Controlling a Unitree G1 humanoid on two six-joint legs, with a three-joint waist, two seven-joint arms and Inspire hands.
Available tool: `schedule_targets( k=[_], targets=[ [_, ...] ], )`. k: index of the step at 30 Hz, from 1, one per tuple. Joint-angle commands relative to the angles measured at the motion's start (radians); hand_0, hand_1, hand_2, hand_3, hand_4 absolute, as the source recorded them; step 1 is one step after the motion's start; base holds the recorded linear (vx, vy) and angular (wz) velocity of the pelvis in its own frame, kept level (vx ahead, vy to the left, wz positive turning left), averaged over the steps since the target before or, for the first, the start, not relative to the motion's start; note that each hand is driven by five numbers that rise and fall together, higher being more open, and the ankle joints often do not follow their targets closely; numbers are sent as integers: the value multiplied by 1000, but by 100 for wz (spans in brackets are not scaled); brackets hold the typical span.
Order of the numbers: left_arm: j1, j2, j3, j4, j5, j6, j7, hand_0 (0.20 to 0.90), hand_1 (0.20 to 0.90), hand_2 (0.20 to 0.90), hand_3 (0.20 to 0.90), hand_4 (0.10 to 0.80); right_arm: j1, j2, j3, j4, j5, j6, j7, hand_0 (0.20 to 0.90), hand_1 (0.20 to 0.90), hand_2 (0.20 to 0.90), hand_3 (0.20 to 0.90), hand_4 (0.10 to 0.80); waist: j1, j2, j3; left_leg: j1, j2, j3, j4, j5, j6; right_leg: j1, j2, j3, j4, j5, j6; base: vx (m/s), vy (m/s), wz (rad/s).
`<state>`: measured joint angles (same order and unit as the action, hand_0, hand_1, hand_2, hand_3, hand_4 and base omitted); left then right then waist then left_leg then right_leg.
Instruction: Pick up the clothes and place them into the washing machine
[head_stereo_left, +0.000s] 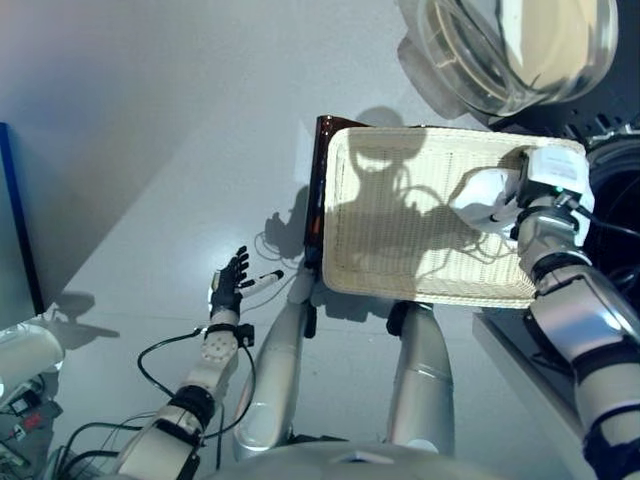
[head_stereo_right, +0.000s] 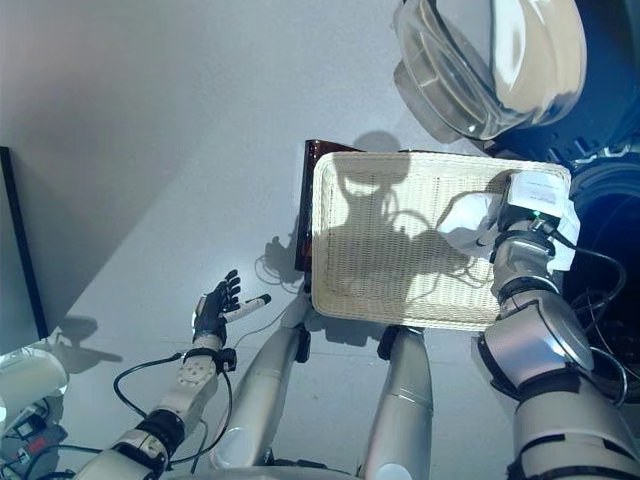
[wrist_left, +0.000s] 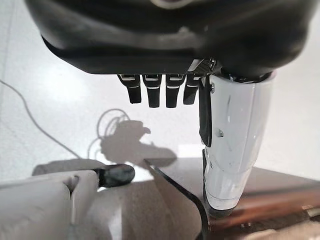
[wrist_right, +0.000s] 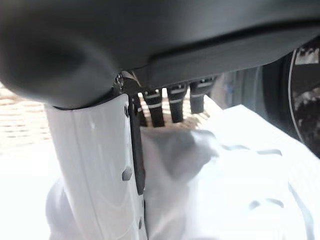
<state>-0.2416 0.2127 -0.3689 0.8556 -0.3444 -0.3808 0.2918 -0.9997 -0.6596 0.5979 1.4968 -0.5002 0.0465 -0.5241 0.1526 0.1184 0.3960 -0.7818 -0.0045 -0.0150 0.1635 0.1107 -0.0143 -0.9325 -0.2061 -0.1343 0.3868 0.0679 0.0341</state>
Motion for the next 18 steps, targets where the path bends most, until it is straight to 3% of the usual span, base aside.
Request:
schedule_targets(
  k=[1, 3, 4, 5, 18],
  targets=[
    [42, 31, 12, -66, -9, -56, 42, 900, 900, 900, 900, 800, -50, -52, 70, -16, 18, 16, -28, 900, 900, 900, 900, 800, 0, 44, 3, -116, 26, -16, 148, -65, -80, -3, 1, 31, -21, 9, 48, -1, -2, 7],
    [44, 31, 8, -53, -8, -56, 44, 900, 900, 900, 900, 800, -42, -33, 65, -19, 23, 16, -26, 900, 900, 900, 900, 800, -2, 44, 7, -113, 24, -16, 148, -65, -78, -2, 3, 31, -20, 9, 47, 0, 1, 3],
    [41, 29, 6, -42, -7, -57, 46, 900, 900, 900, 900, 800, -35, -19, 61, -18, 26, 16, -24, 376, 376, 376, 376, 425, -3, 43, 7, -110, 21, -16, 147, -65, -78, 1, 4, 30, -22, 10, 47, 0, 0, 0],
    [39, 27, 6, -31, -9, -57, 48, 900, 900, 900, 900, 800, -32, -9, 60, -21, 31, 17, -27, 200, 200, 200, 200, 300, -5, 42, 6, -107, 19, -15, 144, -64, -78, 2, 6, 32, -24, 11, 47, -2, -6, -5],
    [24, 29, 30, 69, -14, -62, 65, 900, 900, 900, 900, 800, -29, 30, 13, -82, 152, -16, -40, 200, 200, 200, 200, 300, -27, 19, -7, 29, 18, -13, 41, -35, -85, 136, 12, 26, -139, 53, 60, -7, -1, -4]
  ],
)
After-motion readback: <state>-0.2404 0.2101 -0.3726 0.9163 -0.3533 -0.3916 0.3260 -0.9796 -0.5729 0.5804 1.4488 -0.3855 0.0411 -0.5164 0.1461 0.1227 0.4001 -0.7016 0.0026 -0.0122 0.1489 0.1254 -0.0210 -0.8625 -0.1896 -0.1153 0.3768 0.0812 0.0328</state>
